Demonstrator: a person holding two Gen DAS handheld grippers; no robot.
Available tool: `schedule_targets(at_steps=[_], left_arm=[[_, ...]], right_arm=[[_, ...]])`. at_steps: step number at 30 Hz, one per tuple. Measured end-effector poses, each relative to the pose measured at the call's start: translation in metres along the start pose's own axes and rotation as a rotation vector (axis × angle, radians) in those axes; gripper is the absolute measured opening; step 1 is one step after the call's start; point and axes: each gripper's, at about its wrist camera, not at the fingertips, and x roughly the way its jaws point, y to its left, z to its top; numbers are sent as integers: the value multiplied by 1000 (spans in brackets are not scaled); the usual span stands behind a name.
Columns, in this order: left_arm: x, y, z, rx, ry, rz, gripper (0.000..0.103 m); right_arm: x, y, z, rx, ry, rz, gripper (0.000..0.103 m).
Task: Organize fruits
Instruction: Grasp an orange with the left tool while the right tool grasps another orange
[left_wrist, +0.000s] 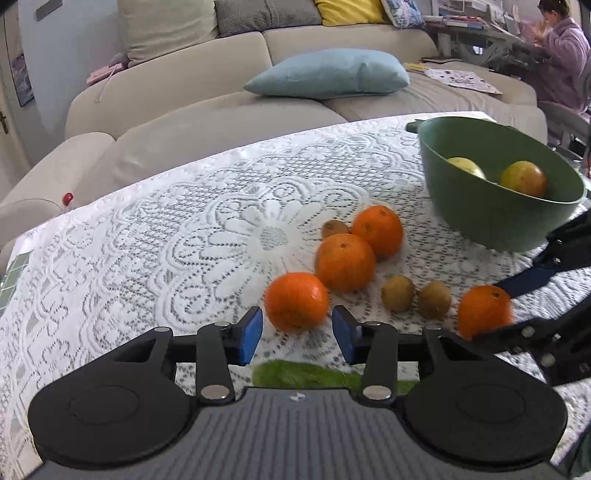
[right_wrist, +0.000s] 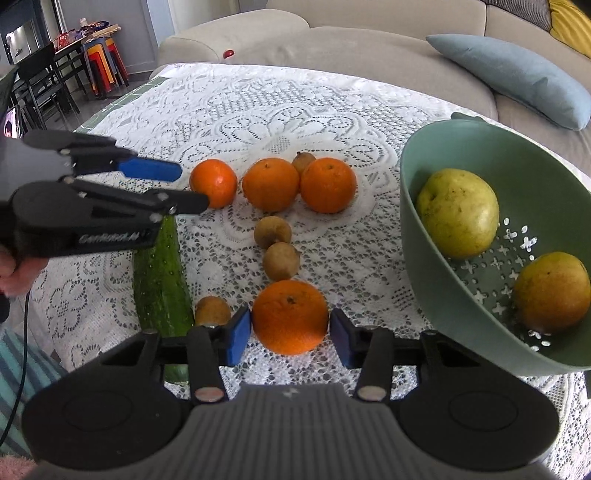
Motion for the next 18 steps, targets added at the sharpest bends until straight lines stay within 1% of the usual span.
schedule_targets(at_steps=[3, 5, 9, 14, 16, 17, 18], left_arm=[[8, 1, 3, -3, 19, -6, 62], [12, 1, 5, -7, 29, 4, 63], [18, -1, 7, -12, 45, -2, 63], [27, -5, 9, -2, 78, 32, 63], [29, -5, 8, -4, 86, 33, 61], [30, -6, 8, -6, 91, 38, 56], [32, -6, 8, -6, 93, 47, 54]], right_arm=[[2, -2, 1, 11, 9, 8, 45], [3, -3, 1, 15, 12, 13, 45], [4, -3, 0, 12, 13, 16, 44], [5, -2, 0, -4, 11, 13, 43], [4, -1, 0, -9, 11, 12, 43], [4, -1, 0, -11, 11, 13, 43], [3, -1, 0, -12, 11, 13, 43]])
